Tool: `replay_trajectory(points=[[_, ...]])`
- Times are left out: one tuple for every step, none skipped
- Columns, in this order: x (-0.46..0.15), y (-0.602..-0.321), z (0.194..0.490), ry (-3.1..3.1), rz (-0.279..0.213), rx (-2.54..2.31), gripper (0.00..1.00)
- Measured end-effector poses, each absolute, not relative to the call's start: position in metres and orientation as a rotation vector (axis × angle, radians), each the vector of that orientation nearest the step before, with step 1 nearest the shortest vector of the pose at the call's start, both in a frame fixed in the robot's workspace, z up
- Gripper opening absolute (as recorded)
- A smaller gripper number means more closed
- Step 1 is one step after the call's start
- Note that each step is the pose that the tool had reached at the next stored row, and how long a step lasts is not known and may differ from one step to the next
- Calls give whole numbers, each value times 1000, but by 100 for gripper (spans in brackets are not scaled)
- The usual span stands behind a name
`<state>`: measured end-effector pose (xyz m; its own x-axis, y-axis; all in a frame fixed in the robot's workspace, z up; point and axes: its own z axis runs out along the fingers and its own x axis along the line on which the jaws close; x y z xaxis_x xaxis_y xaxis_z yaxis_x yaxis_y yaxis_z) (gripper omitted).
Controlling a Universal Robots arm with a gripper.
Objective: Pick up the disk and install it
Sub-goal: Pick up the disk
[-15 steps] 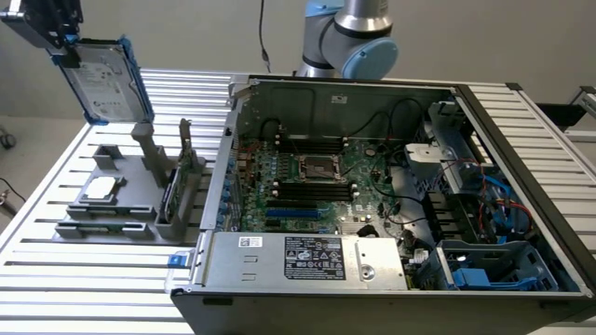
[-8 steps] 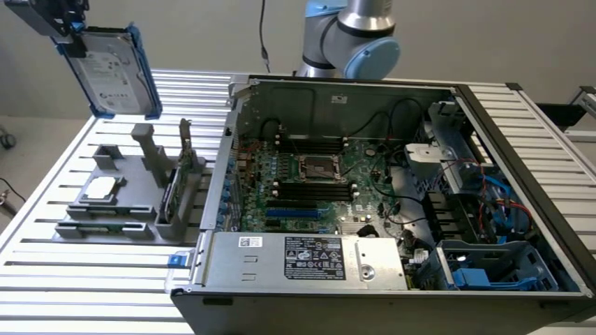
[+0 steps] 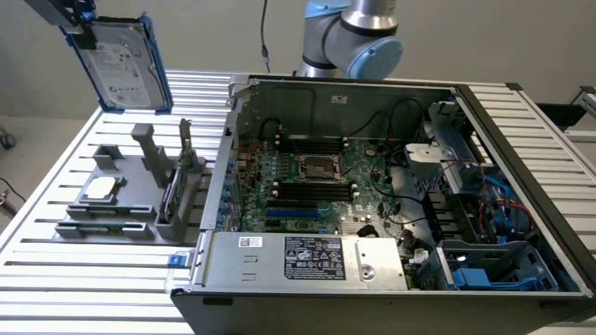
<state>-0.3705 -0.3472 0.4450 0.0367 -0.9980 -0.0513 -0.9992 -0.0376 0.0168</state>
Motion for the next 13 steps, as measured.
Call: replay_trajectory(points=[[-367, -348, 447, 2162, 76, -2245, 33], [-364, -349, 448, 2161, 77, -2245, 33], [-361, -350, 450, 2161, 77, -2245, 33], [-358, -351, 452, 2160, 78, -2246, 33], [-355, -352, 453, 2159, 78, -2246, 33], [-351, -353, 454, 2158, 79, -2246, 33], [-348, -354, 455, 2157, 79, -2247, 33], [-345, -355, 456, 2156, 80, -2248, 33], [-341, -355, 457, 2155, 81, -2248, 33], [-338, -356, 458, 2153, 81, -2249, 33], [-334, -357, 459, 2152, 82, -2249, 33], [-330, -357, 459, 2151, 83, -2250, 33], [-326, -358, 460, 2150, 83, -2250, 33]])
